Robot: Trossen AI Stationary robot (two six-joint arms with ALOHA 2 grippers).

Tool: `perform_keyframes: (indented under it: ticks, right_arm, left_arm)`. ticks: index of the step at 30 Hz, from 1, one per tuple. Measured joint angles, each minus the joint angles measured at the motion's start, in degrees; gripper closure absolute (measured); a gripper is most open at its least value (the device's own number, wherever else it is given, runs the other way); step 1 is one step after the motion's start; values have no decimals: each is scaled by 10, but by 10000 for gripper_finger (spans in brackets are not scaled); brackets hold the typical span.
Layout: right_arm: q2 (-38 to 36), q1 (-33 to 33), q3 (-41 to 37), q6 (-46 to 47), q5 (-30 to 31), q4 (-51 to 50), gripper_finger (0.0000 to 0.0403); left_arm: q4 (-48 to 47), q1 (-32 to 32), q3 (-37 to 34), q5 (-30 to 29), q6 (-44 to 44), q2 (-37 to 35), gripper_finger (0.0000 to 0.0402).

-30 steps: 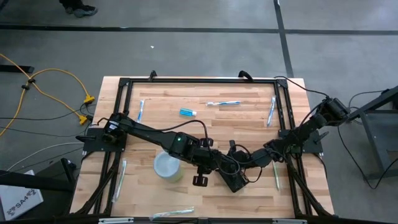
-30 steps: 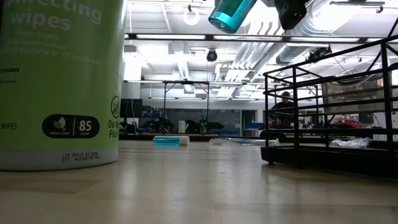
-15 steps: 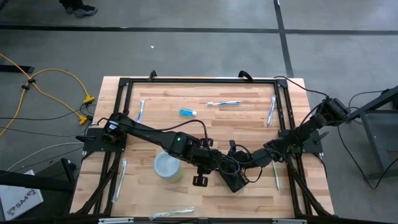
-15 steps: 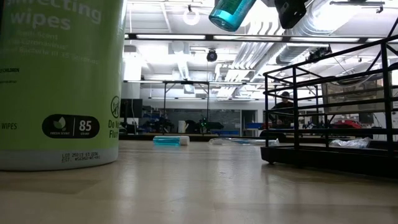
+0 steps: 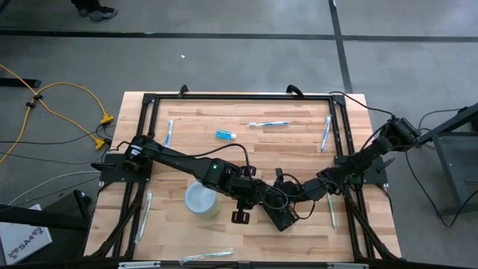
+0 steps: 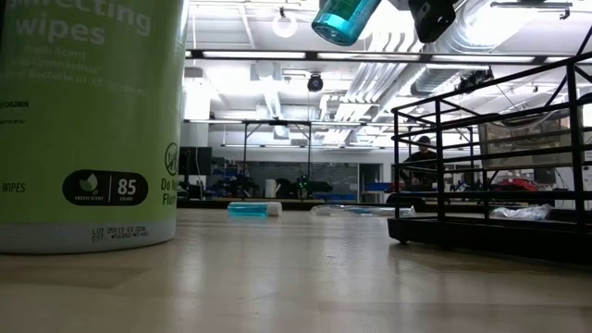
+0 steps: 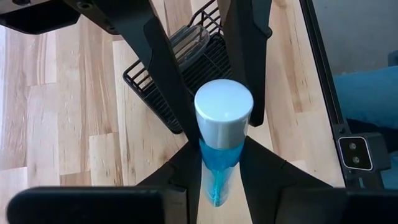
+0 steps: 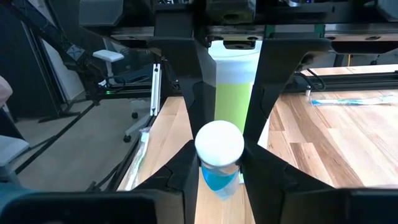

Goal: Pick & Place toothbrushing station
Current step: Put the bottom blue mouthwash into the black mesh organizer

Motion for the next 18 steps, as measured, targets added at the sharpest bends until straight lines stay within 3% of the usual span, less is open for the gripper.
perform_keyframes:
  ticks: [18]
  right_arm:
    - [0,0,0,3,-1,1,310]
  left_arm:
    - [1,-1,0,1,38,0,215]
